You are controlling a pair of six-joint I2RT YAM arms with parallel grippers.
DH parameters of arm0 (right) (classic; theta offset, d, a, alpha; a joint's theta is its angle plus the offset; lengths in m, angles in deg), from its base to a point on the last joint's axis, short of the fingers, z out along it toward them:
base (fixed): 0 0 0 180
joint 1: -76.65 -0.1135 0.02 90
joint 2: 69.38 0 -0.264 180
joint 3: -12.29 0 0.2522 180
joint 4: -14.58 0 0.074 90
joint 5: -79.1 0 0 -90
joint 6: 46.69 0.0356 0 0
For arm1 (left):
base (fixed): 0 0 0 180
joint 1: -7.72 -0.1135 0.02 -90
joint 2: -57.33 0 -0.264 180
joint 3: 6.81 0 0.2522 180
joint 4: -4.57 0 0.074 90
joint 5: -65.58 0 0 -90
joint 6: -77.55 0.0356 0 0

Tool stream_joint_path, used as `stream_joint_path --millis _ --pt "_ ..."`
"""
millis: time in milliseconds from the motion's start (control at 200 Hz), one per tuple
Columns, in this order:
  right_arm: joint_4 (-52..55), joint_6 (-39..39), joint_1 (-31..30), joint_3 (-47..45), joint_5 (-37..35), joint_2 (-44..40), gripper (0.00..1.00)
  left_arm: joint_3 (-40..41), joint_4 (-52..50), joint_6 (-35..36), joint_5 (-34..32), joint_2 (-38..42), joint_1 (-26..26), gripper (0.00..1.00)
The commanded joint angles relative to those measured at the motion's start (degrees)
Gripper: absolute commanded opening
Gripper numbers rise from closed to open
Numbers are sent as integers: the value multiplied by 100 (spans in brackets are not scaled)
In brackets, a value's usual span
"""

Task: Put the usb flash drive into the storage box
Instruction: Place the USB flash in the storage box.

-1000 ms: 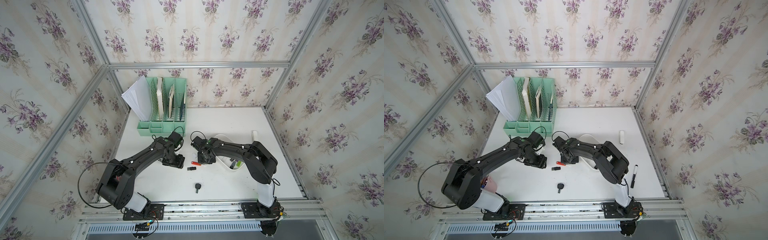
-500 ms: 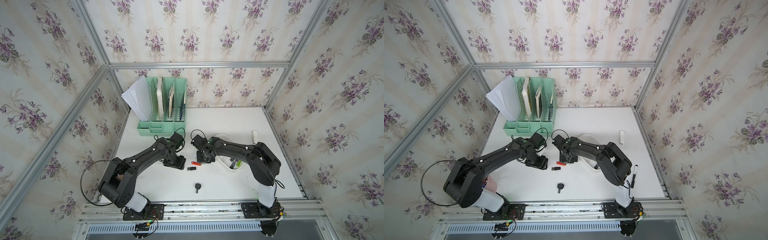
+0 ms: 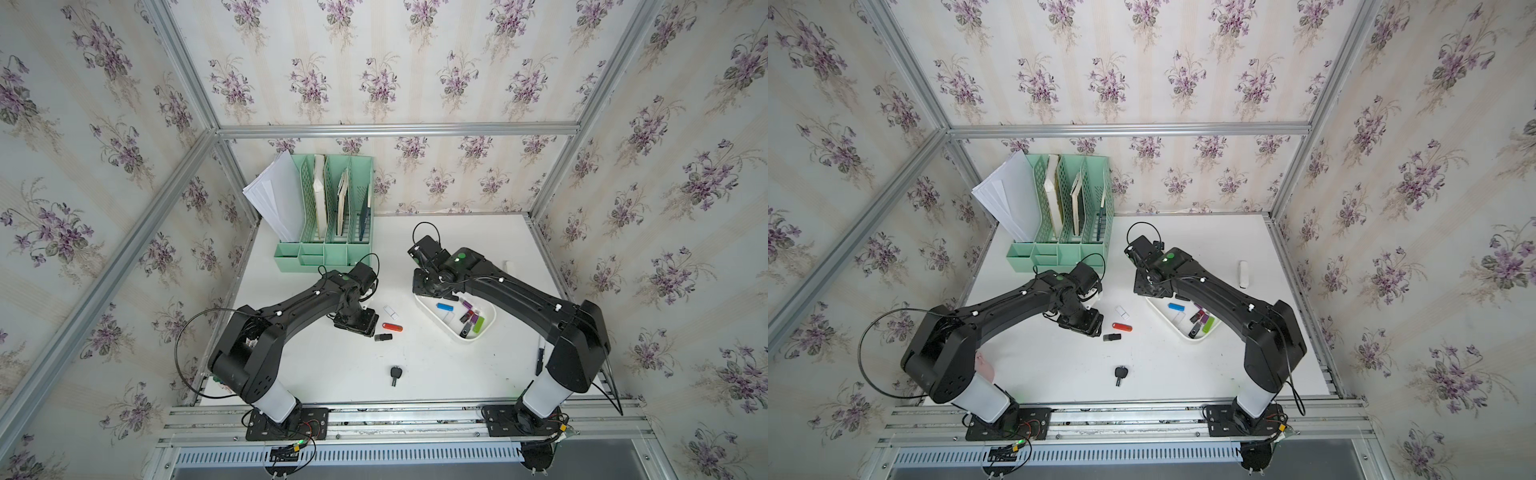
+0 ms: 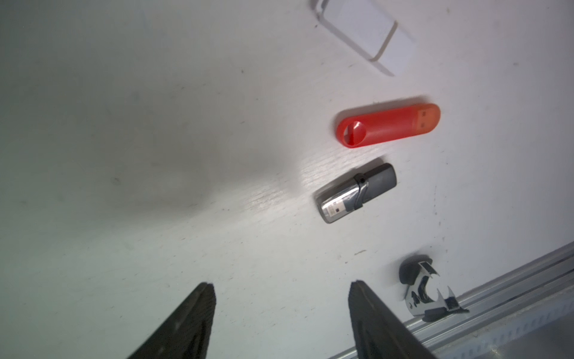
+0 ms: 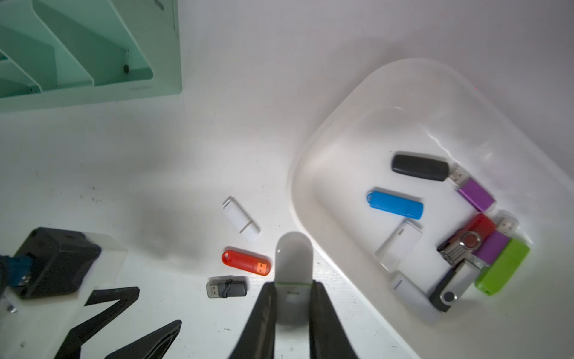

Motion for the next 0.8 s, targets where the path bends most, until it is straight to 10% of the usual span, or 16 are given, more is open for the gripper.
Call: stream_joint_path --millis 0,799 --pt "234 -244 320 -236 -167 -189 17 -249 -77 213 -55 -232 97 73" --pt "-1154 -907 1313 -344 319 1258 16 -672 -117 645 -314 -897 566 72"
